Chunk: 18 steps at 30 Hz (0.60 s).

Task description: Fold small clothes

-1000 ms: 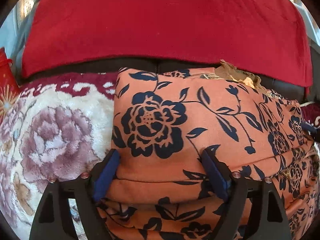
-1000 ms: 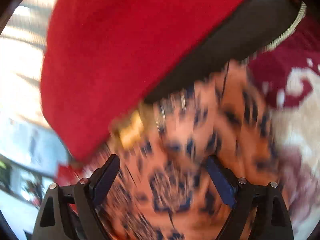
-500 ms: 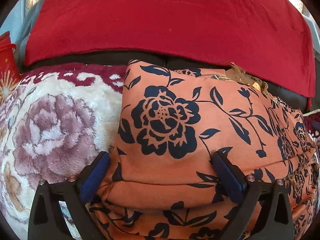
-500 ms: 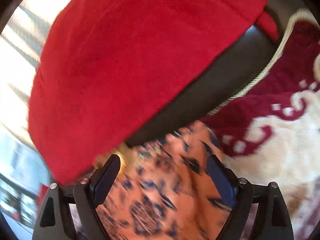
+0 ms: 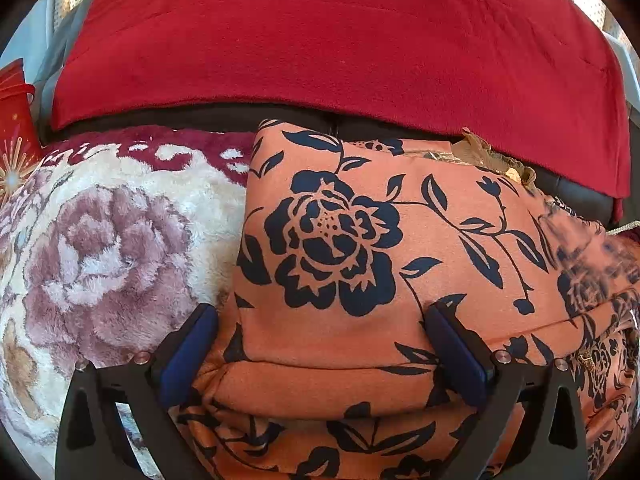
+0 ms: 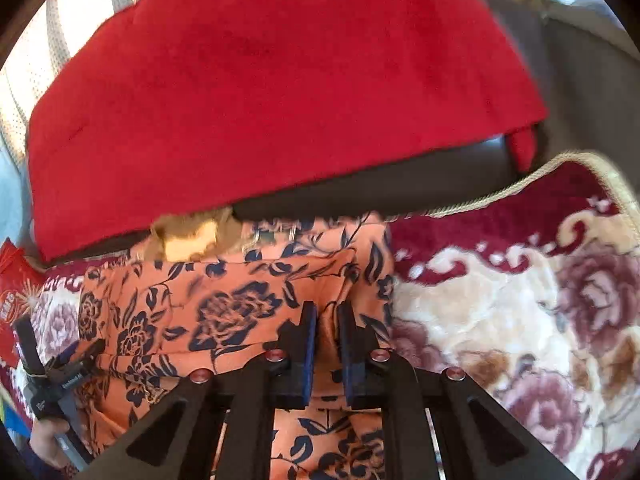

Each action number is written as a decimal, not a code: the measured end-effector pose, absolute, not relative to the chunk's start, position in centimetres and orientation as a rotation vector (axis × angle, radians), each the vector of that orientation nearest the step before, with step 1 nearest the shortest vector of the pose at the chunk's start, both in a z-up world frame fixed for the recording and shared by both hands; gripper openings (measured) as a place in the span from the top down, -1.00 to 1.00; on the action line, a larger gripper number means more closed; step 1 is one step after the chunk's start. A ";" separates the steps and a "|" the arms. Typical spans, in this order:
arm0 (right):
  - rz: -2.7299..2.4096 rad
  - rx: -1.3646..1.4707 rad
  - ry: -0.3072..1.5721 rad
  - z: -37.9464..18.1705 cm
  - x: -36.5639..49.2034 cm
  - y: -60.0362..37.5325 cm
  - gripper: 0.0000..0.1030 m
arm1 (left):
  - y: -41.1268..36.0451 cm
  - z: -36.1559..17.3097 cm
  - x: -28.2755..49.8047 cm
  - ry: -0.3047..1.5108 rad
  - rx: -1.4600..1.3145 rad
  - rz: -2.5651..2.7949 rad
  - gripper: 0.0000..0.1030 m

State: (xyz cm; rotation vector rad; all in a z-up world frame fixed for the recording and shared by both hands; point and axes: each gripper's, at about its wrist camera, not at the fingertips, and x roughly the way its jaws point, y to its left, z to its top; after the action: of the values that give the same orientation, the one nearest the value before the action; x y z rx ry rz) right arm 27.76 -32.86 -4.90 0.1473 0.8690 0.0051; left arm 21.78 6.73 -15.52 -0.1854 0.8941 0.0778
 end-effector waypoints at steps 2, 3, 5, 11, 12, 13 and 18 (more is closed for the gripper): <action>-0.018 0.115 0.951 -7.8 28.4 -32.8 0.15 | 6.7 -15.6 21.8 0.893 -0.185 0.078 -1.00; -0.032 0.103 1.029 -10.0 28.9 -33.0 -0.35 | 6.6 -15.6 21.7 0.893 -0.186 0.077 -1.00; -0.053 0.196 0.997 -10.9 28.3 -34.4 -0.35 | 6.7 -15.6 21.7 0.892 -0.188 0.076 -1.00; 0.105 0.416 0.744 -6.2 27.4 -34.9 -0.48 | 6.6 -15.7 21.6 0.890 -0.183 0.075 -1.00; 0.187 0.453 0.752 -6.3 28.5 -34.1 -0.63 | 6.5 -15.7 21.6 0.891 -0.180 0.077 -1.00; 0.258 0.493 0.774 -7.1 29.7 -33.4 -0.66 | 6.6 -15.7 21.6 0.892 -0.178 0.078 -1.00; 0.219 0.659 0.931 -11.6 33.4 -34.8 -0.51 | 6.4 -14.9 21.6 0.912 -0.161 0.088 -1.00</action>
State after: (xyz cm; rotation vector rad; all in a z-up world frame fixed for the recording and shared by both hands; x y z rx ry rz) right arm 33.44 -34.84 -11.59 0.6587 0.9314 0.2189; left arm 21.60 6.40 -14.88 -0.1615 0.9121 0.0882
